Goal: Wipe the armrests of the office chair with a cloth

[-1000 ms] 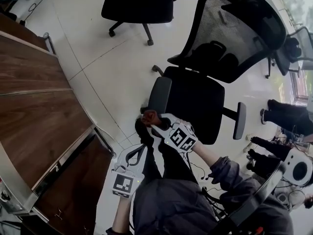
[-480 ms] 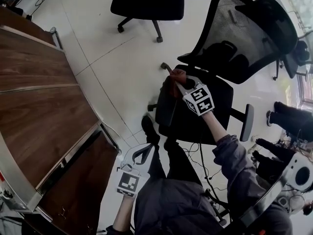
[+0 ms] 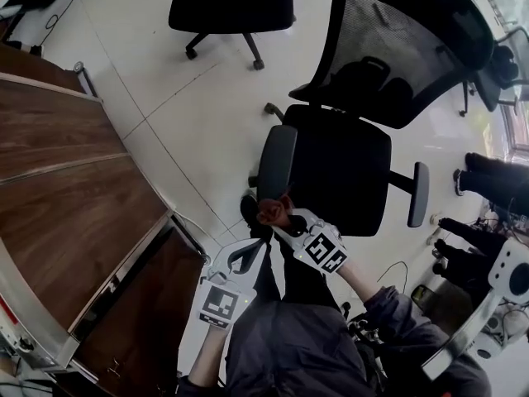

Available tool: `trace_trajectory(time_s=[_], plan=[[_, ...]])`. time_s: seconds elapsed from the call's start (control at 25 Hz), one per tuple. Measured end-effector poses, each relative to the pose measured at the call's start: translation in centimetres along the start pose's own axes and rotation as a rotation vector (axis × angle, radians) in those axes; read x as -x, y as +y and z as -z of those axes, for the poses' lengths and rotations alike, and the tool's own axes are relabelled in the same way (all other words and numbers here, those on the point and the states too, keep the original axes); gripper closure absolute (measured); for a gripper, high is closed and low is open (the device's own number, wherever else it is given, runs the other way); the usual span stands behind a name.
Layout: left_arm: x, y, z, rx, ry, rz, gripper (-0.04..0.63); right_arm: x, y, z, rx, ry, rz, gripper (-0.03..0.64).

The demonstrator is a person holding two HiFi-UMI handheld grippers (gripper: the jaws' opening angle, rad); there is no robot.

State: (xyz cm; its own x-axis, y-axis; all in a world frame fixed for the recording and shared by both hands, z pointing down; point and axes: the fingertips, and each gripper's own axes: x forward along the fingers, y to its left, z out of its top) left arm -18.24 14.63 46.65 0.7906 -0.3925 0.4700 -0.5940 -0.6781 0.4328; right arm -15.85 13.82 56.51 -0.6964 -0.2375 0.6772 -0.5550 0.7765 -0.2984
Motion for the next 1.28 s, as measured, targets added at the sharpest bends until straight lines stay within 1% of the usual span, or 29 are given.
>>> trace_trajectory(time_s=[0.04, 0.12, 0.2, 0.28, 0.44, 0.56, 0.68, 0.88, 0.96, 1.12, 1.28], plan=[[-0.2, -0.2, 0.1, -0.005, 0.007, 0.008, 0.580, 0.5, -0.3, 0.5, -0.034, -0.011, 0.021, 0.561], [-0.6, -0.6, 0.2, -0.013, 0.019, 0.024, 0.580, 1.5, -2.7, 1.4, -0.120, -0.041, 0.093, 0.561], [-0.9, -1.0, 0.4, -0.022, 0.031, 0.037, 0.580, 2.1, -6.3, 2.3, -0.215, -0.072, 0.173, 0.561], [-1.1, -1.5, 0.5, -0.028, 0.044, 0.047, 0.580, 2.0, -9.9, 3.2, -0.303, -0.092, 0.225, 0.561], [-1.3, -1.9, 0.5, -0.037, 0.069, 0.049, 0.580, -0.4, -15.8, 5.4, -0.439, -0.104, 0.267, 0.561], [-1.5, -1.8, 0.6, -0.040, 0.088, 0.045, 0.580, -3.0, -18.4, 6.9, -0.526, -0.102, 0.240, 0.561], [-1.9, -1.5, 1.0, -0.028, 0.109, 0.029, 0.580, -5.9, -19.7, 8.0, -0.544, -0.077, 0.203, 0.561], [-2.6, -1.9, 1.3, -0.003, 0.132, 0.013, 0.580, -10.8, -21.0, 11.4, -0.506, 0.061, 0.200, 0.561], [-3.0, -2.2, 1.0, -0.006, 0.141, 0.016, 0.580, -11.7, -21.3, 11.9, -0.513, 0.083, 0.196, 0.561], [-4.1, -2.4, 0.4, -0.009, 0.146, 0.016, 0.580, -11.5, -21.2, 11.1, -0.505, 0.071, 0.164, 0.561], [-4.8, -2.8, -0.3, -0.002, 0.131, 0.010, 0.580, -8.5, -19.5, 9.0, -0.533, -0.024, 0.109, 0.561]])
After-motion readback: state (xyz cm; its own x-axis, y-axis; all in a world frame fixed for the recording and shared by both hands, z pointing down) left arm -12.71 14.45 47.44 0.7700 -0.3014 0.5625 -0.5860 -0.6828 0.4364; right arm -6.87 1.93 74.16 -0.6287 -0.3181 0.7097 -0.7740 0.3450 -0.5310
